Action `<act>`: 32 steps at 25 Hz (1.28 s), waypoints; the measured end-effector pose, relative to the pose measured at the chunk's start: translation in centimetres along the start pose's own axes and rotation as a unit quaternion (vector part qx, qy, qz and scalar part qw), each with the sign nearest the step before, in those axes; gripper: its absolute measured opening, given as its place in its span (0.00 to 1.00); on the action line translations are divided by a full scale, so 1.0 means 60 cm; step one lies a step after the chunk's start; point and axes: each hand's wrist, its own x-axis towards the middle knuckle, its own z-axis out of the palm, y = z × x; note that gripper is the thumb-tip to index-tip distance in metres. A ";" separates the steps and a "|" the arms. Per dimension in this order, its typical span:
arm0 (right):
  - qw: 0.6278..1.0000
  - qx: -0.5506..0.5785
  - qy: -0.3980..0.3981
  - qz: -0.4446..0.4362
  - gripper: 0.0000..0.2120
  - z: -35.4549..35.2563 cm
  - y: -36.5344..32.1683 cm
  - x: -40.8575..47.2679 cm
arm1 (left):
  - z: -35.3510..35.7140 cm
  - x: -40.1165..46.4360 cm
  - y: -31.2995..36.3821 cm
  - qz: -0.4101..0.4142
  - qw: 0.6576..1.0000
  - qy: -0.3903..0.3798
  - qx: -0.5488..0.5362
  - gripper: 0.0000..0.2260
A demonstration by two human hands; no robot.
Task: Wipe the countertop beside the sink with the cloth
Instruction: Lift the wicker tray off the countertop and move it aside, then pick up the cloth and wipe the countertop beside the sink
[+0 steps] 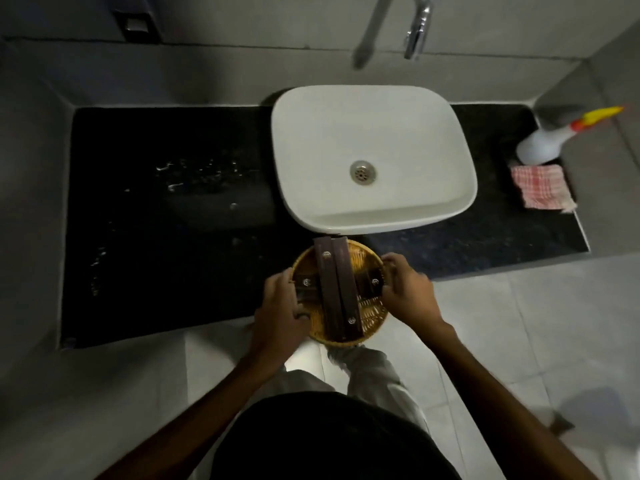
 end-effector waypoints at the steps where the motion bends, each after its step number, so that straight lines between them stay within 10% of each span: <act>1: 1.000 0.004 0.006 0.022 0.20 -0.003 0.031 0.003 | 0.028 0.009 0.017 0.006 1.000 -0.014 0.010 0.38; 11: 0.990 0.137 -0.027 -0.006 0.26 0.014 0.201 0.099 | 0.169 0.058 0.104 -0.063 0.990 0.045 0.114 0.33; 15: 0.992 0.124 0.026 -0.003 0.35 -0.050 0.285 0.143 | 0.222 0.074 0.193 0.091 0.946 0.123 0.284 0.30; 22: 0.972 -0.066 0.224 0.040 0.34 -0.287 0.525 0.359 | 0.492 0.269 0.500 0.322 0.889 0.052 0.320 0.33; 32: 0.946 -0.055 0.221 0.232 0.28 -0.371 0.702 0.581 | 0.737 0.494 0.671 0.265 0.861 -0.110 0.419 0.41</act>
